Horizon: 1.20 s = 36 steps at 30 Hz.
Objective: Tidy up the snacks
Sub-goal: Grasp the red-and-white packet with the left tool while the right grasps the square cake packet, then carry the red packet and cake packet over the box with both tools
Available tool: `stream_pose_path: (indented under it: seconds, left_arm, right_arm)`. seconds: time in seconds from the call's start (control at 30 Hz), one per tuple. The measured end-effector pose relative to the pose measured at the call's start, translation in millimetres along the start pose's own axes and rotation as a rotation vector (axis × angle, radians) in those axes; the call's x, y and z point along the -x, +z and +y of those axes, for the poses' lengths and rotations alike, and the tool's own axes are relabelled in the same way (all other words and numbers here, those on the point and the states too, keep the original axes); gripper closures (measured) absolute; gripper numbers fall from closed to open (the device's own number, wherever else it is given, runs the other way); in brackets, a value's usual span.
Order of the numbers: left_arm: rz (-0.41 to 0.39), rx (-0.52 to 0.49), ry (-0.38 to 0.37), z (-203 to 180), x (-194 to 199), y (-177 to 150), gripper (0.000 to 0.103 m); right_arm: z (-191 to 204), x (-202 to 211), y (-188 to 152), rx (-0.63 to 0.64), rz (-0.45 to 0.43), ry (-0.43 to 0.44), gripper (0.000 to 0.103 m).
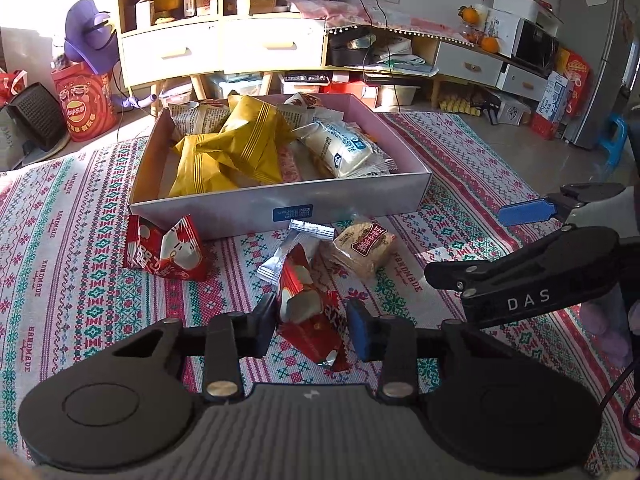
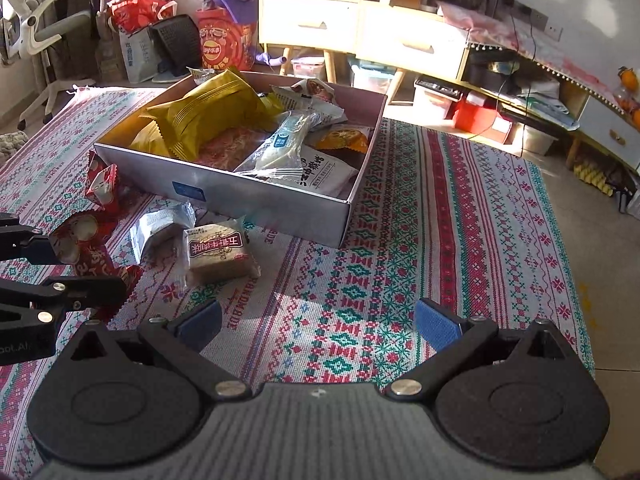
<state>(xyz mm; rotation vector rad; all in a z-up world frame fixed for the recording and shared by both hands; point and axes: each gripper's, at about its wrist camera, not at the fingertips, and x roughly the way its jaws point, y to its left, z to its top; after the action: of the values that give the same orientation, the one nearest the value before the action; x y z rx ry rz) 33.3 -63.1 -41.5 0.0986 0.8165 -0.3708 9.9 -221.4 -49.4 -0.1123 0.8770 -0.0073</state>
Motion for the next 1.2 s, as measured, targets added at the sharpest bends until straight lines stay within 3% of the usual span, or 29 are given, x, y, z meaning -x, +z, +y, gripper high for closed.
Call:
stream_pose_path:
  seconds: [0.27, 0.63, 0.9, 0.97, 1.07, 1.2]
  left_arm:
    - [0.020, 0.039, 0.016, 24.1, 6.9, -4.4, 0.059]
    - [0.037, 0.050, 0.016, 38.2, 15.7, -8.9, 0.059]
    - [0.043, 0.060, 0.011, 41.6, 18.4, -9.1, 0.059]
    - [0.043, 0.060, 0.010, 41.5, 18.5, -9.2, 0.059]
    - [0.043, 0.058, 0.011, 41.7, 19.0, -9.4, 0.059]
    - [0.044, 0.055, 0.013, 41.4, 18.9, -9.8, 0.059]
  right_arm:
    - [23.4, -12.3, 8.3, 0.018, 0.032, 0.082, 0.001]
    - [45.8, -26.6, 16.2, 0.045, 0.045, 0.095, 0.007]
    - [43.4, -24.8, 20.9, 0.023, 0.021, 0.102, 0.033]
    - [43.0, -23.2, 21.3, 0.021, 0.019, 0.105, 0.047]
    - [43.1, -19.4, 23.0, 0.032, 0.011, 0.115, 0.059]
    - [46.2, -16.8, 25.8, 0.048, 0.015, 0.114, 0.065]
